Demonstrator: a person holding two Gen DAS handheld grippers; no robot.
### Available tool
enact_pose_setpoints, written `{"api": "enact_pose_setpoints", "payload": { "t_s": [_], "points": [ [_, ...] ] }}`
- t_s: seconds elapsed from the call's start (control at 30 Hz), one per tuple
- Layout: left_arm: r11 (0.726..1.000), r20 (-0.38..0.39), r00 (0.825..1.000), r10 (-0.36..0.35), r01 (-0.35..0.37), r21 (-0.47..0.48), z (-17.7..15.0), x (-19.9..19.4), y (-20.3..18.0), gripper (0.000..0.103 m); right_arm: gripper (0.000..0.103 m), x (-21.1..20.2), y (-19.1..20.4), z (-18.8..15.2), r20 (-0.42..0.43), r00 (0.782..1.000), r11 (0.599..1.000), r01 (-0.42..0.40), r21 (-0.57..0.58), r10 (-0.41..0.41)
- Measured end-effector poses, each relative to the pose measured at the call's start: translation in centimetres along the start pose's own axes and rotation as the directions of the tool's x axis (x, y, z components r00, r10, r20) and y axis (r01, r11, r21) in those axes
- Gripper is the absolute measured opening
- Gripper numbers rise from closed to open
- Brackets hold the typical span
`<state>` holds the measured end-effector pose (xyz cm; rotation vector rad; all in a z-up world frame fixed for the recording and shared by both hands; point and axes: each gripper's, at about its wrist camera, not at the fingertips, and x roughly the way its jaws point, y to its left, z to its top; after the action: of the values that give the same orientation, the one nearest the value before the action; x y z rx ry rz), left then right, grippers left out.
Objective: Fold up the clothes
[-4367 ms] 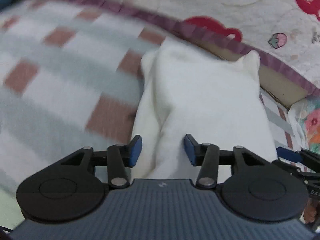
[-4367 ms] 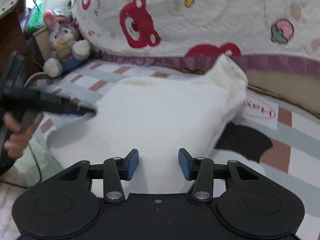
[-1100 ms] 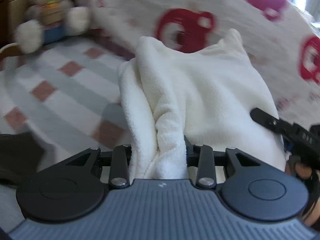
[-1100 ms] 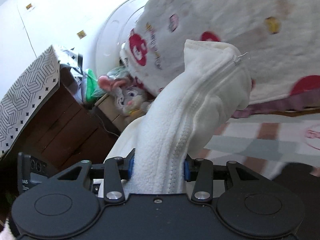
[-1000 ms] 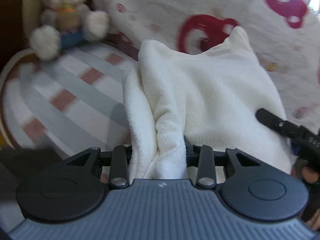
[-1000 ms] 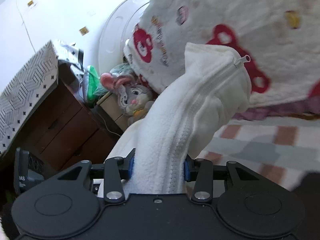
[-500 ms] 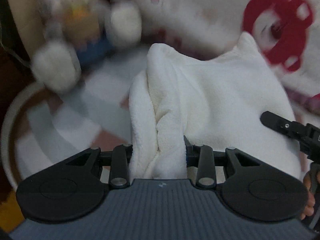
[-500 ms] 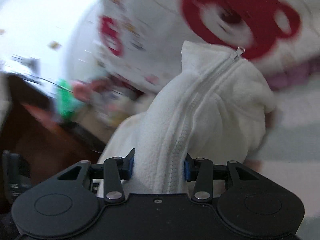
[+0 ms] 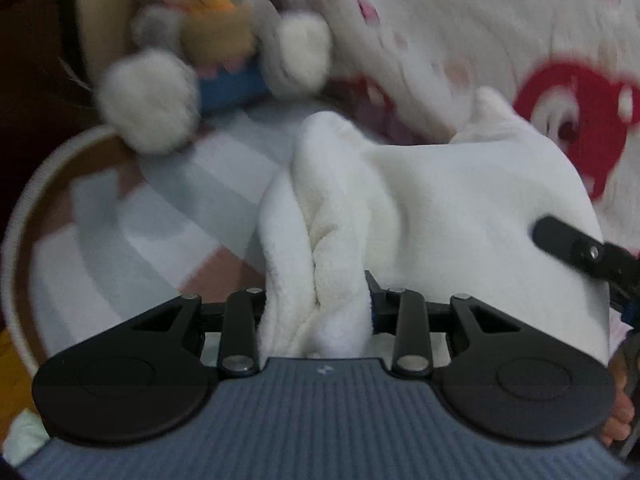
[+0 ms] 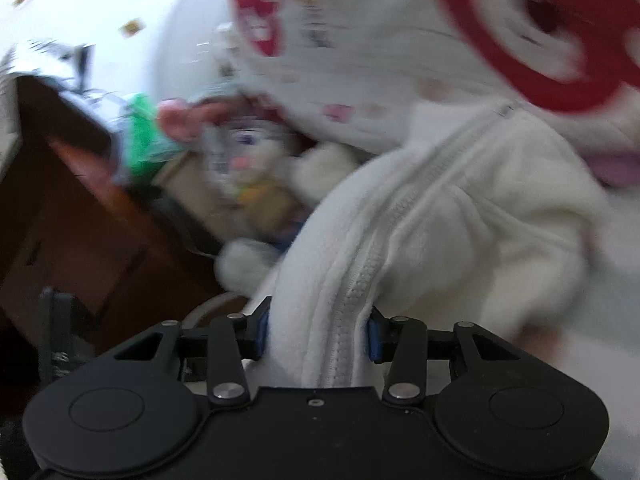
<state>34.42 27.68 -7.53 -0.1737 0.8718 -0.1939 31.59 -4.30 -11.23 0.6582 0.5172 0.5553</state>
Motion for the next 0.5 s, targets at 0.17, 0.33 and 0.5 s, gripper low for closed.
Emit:
{"api": "enact_pose_setpoints", "payload": {
  "t_s": [0.17, 0.33, 0.5],
  "points": [
    [0.998, 0.137, 0.989, -0.051, 0.045, 0.046, 3.9, -6.8, -0.9, 0.033, 0.048, -0.6, 4.0, 5.6, 0.149, 0.968, 0.978, -0.207, 0.014, 0.203],
    [0.992, 0.028, 0.996, -0.08, 0.077, 0.099, 3.9, -2.9, -3.5, 0.033, 0.049, -3.9, -0.4, 2.3, 0.263, 0.958, 0.972, -0.163, 0.171, 0.114],
    [0.989, -0.197, 0.98, -0.025, 0.052, 0.136, -2.4, 8.6, -6.1, 0.034, 0.05, -5.6, -8.9, -5.4, 0.096, 0.973, 0.913, 0.162, 0.373, -0.212]
  ]
}}
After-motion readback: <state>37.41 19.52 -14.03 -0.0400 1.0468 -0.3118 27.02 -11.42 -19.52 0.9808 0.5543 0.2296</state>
